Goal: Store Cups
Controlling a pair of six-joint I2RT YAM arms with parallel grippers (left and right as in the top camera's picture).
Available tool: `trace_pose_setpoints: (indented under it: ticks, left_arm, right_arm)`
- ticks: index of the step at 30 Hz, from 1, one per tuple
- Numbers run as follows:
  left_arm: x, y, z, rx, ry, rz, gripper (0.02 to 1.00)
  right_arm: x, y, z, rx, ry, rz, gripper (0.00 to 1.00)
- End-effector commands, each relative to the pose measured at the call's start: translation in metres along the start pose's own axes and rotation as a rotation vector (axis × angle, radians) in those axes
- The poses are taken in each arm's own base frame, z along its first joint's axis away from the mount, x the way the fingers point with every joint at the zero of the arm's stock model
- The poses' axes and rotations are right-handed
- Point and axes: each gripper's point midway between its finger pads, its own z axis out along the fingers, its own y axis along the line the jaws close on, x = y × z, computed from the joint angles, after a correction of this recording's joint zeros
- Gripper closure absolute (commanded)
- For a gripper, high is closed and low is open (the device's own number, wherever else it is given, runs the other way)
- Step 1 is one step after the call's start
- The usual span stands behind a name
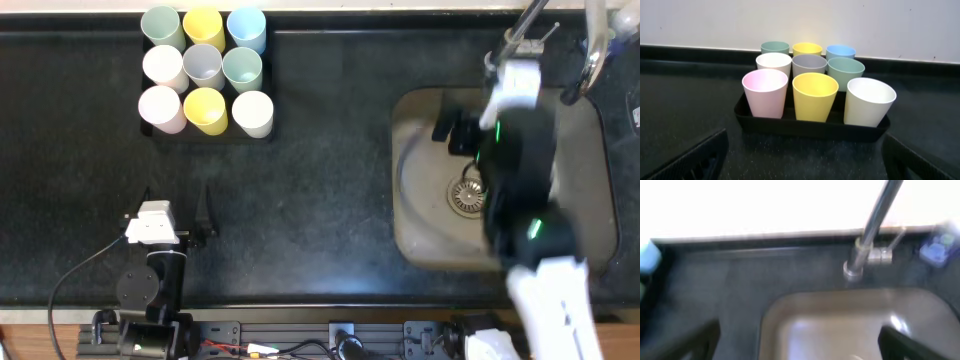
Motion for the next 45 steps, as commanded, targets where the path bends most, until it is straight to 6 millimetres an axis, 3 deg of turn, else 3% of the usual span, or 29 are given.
trace_pose_setpoints:
  ticks: [1,4,12,17,23,31,36,41,45]
  left_arm:
    - [-0.001,0.002,0.0,-0.007,-0.005,0.02,0.02]
    - [-0.001,0.002,0.0,-0.007,-0.005,0.02,0.02]
    - [0.0,0.002,0.0,-0.007,-0.004,0.02,0.02]
    - [0.0,0.002,0.0,-0.007,-0.004,0.02,0.02]
    - [-0.001,0.002,0.0,-0.007,-0.005,0.02,0.02]
    - [0.0,0.002,0.0,-0.007,-0.004,0.02,0.02]
    - [-0.001,0.002,0.0,-0.007,-0.005,0.02,0.02]
    - [0.0,0.002,0.0,-0.007,-0.004,0.02,0.02]
    - [-0.001,0.002,0.0,-0.007,-0.005,0.02,0.02]
  right_arm:
    - [0.002,-0.009,-0.028,0.021,-0.319,-0.083,0.003]
    - [0.016,-0.013,-0.037,0.015,-0.423,-0.062,0.001]
    - [0.084,-0.019,-0.023,0.021,-0.317,-0.083,0.005]
    - [0.105,-0.023,-0.02,0.028,-0.31,-0.083,0.003]
    - [0.126,-0.031,-0.029,0.042,-0.343,-0.073,0.003]
    - [0.163,-0.037,-0.036,0.049,-0.214,-0.097,0.003]
    - [0.141,-0.048,-0.048,0.088,-0.32,-0.067,0.003]
    - [0.13,-0.066,-0.057,0.16,-0.377,-0.044,0.003]
    - [0.127,-0.068,-0.059,0.165,-0.39,-0.041,0.003]
